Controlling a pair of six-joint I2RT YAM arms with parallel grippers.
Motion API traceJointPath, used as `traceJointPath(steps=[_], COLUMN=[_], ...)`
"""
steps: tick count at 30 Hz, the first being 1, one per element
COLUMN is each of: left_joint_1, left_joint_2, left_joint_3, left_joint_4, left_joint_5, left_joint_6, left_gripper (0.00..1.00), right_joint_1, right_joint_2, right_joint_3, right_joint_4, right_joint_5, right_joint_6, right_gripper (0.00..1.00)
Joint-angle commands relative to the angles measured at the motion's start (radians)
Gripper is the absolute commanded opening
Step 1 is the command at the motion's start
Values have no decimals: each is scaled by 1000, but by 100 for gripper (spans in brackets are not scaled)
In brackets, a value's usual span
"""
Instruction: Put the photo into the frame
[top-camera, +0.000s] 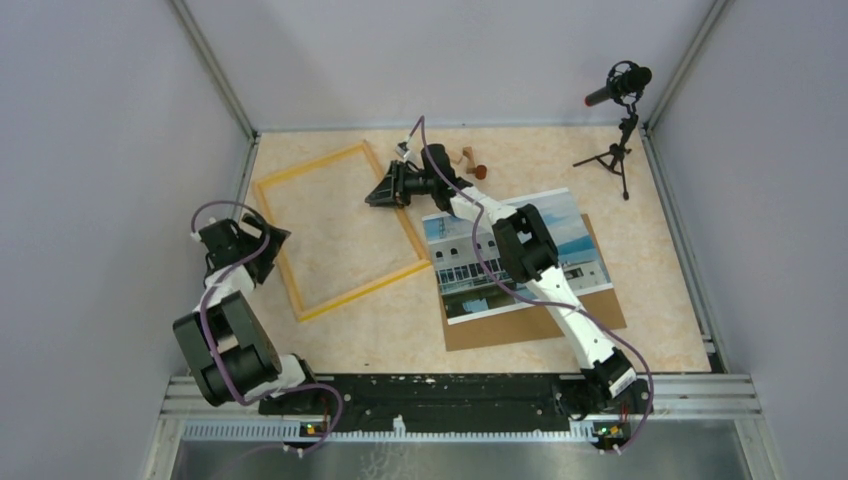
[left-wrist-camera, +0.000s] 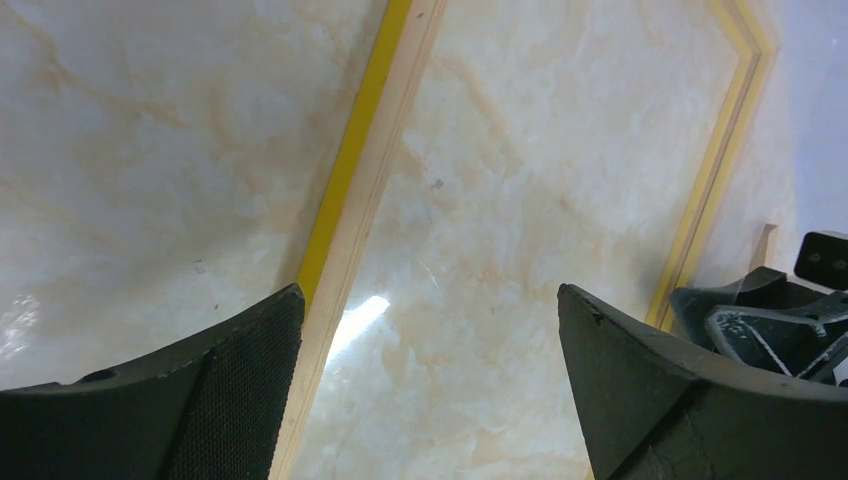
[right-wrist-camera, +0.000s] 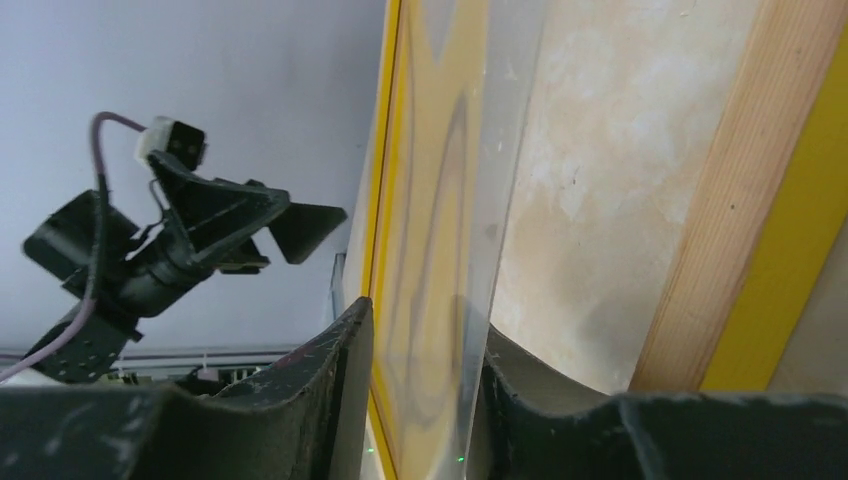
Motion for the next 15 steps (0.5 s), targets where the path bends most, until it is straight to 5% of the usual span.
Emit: traceJointPath(steps=[1, 6, 15], left_joint_1=[-55, -158, -339], left_joint_2=[-135, -270, -354], left_joint_3=[114, 134, 231], left_joint_4=[-128, -116, -107], left_joint_5=[-198, -253, -302], left_joint_6=[64, 133, 191], left_gripper=[99, 99, 99], right_joint_1=[-1, 3, 9], right_joint_2=[-50, -57, -108], right_joint_3=[-3, 7, -28], right_joint_4=[46, 77, 307], right_joint_5=[-7, -21, -79], right_joint_6=[-1, 34, 250], right_gripper=[34, 1, 0])
